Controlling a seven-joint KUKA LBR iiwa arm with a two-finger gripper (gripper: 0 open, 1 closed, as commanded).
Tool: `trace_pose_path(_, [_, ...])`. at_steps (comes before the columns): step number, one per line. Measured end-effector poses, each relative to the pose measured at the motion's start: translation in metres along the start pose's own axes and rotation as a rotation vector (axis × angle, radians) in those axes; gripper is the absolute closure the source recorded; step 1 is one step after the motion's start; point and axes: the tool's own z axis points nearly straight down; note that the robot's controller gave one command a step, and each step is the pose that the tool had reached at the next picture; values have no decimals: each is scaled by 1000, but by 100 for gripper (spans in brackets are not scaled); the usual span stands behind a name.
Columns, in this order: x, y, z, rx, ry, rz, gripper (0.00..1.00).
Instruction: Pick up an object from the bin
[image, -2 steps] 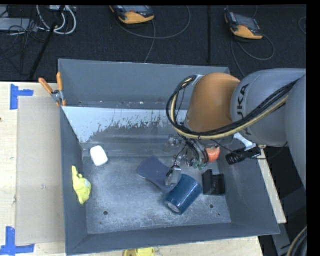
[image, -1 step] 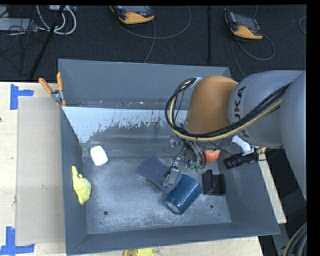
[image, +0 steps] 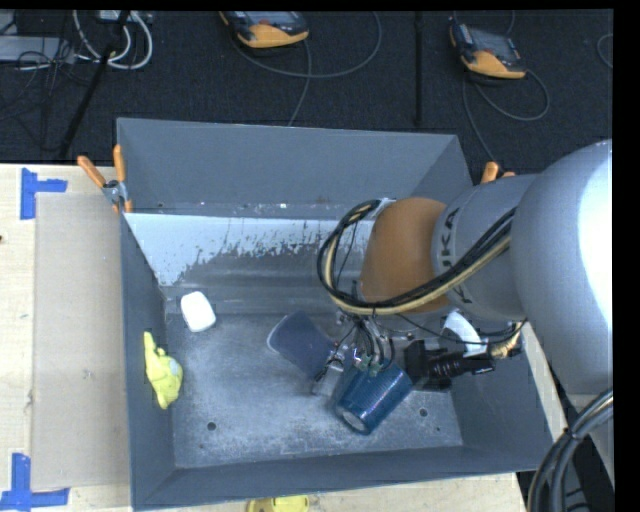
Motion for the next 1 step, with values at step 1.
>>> trace_pose_path(1, [-3, -2, -5, -4, -2, 8, 100])
